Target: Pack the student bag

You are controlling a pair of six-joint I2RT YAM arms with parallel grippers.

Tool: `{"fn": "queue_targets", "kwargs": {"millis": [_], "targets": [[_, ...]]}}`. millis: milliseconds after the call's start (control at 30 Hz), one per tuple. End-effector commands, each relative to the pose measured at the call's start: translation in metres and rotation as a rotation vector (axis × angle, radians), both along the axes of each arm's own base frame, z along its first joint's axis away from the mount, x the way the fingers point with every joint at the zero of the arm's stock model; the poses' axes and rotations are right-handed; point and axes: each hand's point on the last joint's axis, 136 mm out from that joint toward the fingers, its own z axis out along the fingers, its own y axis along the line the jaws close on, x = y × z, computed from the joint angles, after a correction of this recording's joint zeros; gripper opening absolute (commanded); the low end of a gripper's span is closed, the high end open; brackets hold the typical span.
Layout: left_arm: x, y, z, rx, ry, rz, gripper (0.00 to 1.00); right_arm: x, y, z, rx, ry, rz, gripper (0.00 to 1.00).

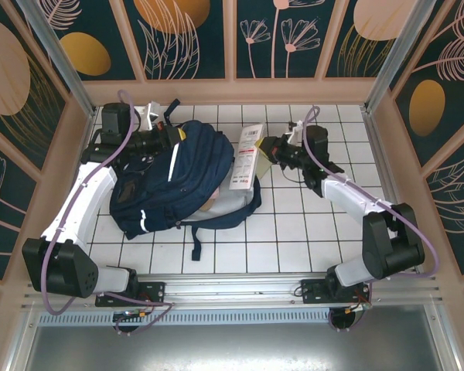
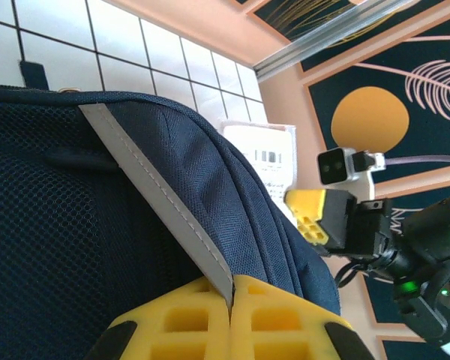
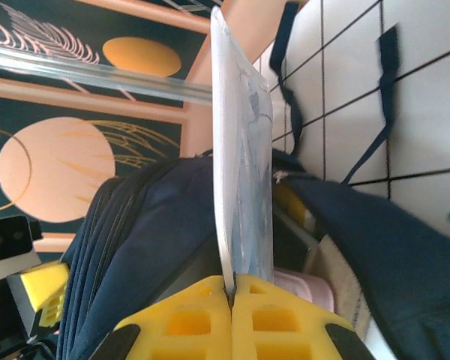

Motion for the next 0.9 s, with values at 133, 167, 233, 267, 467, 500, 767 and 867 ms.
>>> {"fn": "queue_targets", "kwargs": {"millis": [133, 167, 233, 267, 467, 500, 767, 867], "targets": [[-0.007, -0.012, 0.083, -0.092, -0.3, -0.086, 0.0, -0.019, 0.024, 0.017, 0.168, 0.002, 0.02, 0.0], [-0.007, -0.012, 0.083, -0.093, -0.301, -0.085, 0.0, -0.02, 0.025, 0.012, 0.184, 0.02, 0.004, 0.0], [-0.007, -0.012, 0.084, -0.097, -0.302, -0.085, 0.0, -0.023, 0.028, 0.007, 0.218, 0.052, -0.03, 0.0], [-0.007, -0.012, 0.084, -0.099, -0.302, -0.084, 0.0, -0.023, 0.028, 0.004, 0.23, 0.062, -0.057, 0.0], [-0.008, -0.013, 0.082, -0.131, -0.293, -0.085, 0.0, -0.025, 0.013, -0.002, 0.287, 0.055, -0.362, 0.0], [-0.008, -0.013, 0.081, -0.135, -0.291, -0.085, 0.0, -0.025, 0.014, 0.002, 0.29, 0.033, -0.388, 0.0], [-0.009, -0.013, 0.078, -0.161, -0.28, -0.073, 0.0, -0.01, 0.033, 0.005, 0.336, -0.002, -0.519, 0.0], [-0.007, -0.011, 0.078, -0.158, -0.277, -0.053, 0.0, -0.012, 0.054, -0.005, 0.287, 0.029, -0.53, 0.0]]}}
